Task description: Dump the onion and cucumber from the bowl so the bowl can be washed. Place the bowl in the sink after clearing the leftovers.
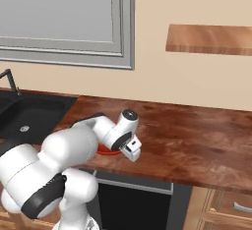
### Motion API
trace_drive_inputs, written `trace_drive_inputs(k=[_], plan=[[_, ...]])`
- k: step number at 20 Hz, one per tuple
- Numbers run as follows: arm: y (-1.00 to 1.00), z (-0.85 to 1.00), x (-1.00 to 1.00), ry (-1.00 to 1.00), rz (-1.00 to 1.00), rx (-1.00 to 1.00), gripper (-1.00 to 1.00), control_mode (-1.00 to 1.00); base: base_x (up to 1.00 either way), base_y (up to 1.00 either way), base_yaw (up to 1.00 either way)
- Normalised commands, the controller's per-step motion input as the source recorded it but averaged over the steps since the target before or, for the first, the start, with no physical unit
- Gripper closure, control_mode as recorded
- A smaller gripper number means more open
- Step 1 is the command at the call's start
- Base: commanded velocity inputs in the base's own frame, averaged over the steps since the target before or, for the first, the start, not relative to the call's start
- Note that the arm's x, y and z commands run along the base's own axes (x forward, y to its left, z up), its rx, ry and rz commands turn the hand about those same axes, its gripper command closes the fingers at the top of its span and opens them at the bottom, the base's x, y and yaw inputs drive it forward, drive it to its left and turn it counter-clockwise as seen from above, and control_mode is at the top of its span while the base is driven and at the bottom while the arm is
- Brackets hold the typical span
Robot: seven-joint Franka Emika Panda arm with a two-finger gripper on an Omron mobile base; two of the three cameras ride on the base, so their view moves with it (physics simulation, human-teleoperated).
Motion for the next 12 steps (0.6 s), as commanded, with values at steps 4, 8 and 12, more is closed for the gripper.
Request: trace_drive_inputs(k=[4,8,12], plan=[[0.23,-0.21,0.13,0.0,0.0,0.0,1.0,-1.0,0.0,0.0,0.0],[0.08,-0.13,0.15,0.0,0.0,0.0,1.0,-1.0,0.0,0.0,0.0],[0.0,0.0,0.0,0.0,0.0,0.0,1.0,-1.0,0.0,0.0,0.0]])
